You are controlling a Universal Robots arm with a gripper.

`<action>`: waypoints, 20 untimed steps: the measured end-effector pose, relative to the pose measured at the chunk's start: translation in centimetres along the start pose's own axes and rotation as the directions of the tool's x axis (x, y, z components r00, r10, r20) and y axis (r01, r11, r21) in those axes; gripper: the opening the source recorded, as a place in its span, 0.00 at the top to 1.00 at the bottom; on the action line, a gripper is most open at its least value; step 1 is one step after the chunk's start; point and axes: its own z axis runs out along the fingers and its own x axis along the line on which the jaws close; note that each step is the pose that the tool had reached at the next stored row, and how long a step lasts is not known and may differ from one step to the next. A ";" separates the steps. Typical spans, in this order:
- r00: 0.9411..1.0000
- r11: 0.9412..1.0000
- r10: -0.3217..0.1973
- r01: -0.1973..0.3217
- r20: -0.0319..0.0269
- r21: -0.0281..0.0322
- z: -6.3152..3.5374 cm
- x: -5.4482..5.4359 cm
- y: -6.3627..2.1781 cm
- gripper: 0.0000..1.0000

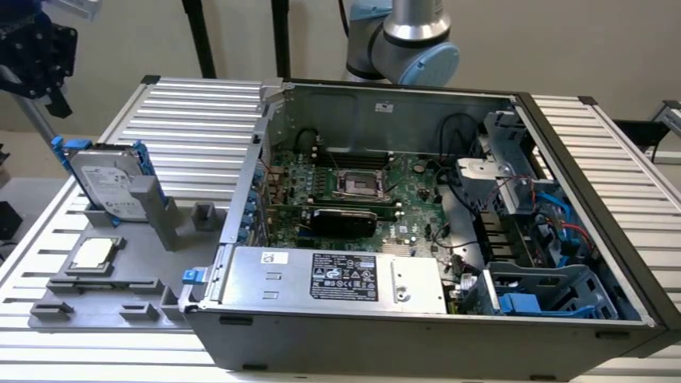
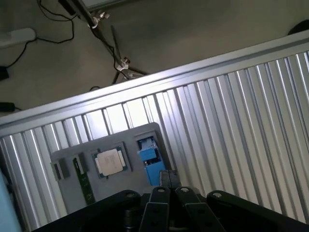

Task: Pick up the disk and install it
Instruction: 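Pick up the disk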

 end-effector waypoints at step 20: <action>0.977 0.977 -0.212 0.212 -0.010 -0.005 0.58 0.6 -0.49 0.89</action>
